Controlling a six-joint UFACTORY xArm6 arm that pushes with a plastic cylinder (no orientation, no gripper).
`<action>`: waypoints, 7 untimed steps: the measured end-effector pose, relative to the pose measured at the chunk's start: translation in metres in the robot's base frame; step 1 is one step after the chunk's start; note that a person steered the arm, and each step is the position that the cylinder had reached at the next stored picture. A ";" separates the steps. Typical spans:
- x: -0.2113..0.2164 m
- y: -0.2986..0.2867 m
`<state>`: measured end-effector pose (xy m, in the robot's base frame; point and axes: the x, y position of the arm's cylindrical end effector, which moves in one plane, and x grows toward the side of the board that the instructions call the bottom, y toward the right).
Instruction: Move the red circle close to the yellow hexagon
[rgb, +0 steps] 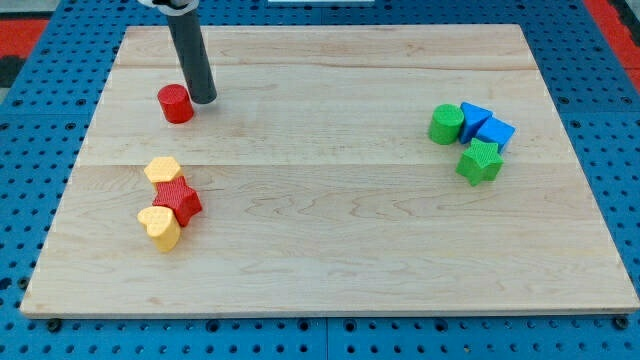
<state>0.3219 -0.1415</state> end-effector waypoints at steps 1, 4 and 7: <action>0.004 -0.018; 0.067 -0.048; 0.016 -0.086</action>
